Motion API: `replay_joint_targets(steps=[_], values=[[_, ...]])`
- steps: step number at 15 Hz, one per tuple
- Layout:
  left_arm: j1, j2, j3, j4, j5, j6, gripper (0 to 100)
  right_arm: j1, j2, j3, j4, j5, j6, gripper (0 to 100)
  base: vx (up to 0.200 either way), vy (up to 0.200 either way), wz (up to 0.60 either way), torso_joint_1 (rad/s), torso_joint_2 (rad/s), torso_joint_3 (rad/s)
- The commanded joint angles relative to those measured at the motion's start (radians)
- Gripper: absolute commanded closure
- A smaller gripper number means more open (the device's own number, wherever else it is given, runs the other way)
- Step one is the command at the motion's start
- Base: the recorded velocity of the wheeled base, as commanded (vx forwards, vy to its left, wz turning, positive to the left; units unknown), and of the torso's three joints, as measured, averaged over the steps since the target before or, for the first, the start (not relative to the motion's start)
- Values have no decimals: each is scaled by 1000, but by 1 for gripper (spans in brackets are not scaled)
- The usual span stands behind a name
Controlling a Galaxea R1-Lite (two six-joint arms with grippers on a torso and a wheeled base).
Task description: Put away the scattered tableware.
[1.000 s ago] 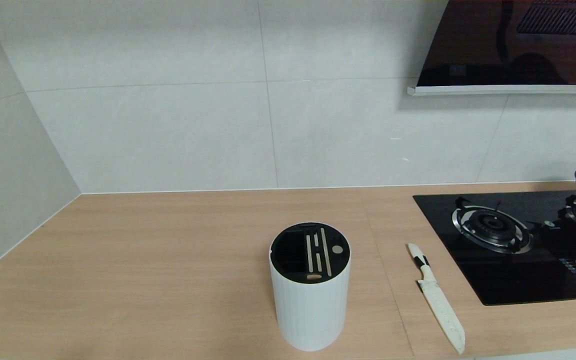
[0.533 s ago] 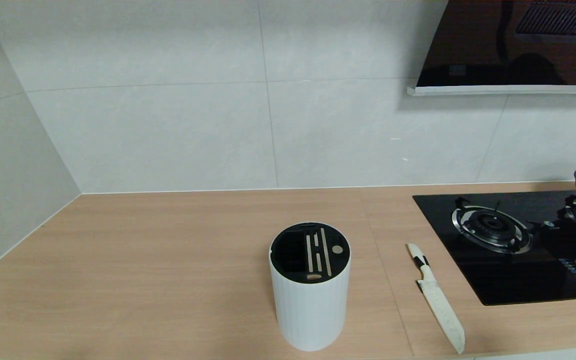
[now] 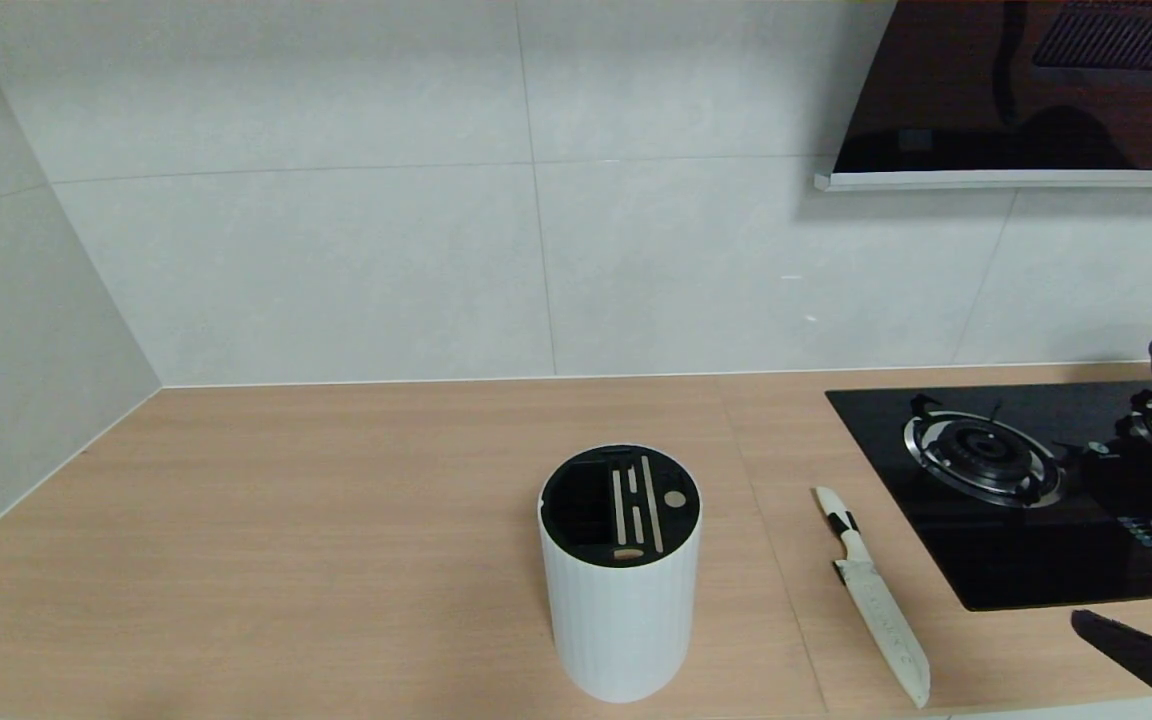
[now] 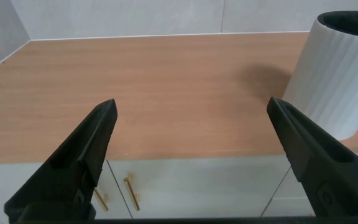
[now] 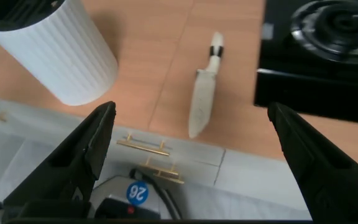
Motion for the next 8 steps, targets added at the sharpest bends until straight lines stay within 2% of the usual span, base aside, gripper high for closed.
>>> replay_joint_targets(steps=[1, 4, 8], values=[[0, 0, 0, 0, 0, 0, 0, 23, 283, -24, -128, -21, 1, 0, 0, 0, 0, 0, 0, 0], [0, 2, 0, 0, 0, 0, 0, 37, 476, -56, -246, -48, -2, 0, 0, 0, 0, 0, 0, 0], [0, 0, 0, 0, 0, 0, 0, 115, 656, -63, -352, -148, -3, 0, 0, 0, 0, 0, 0, 0]])
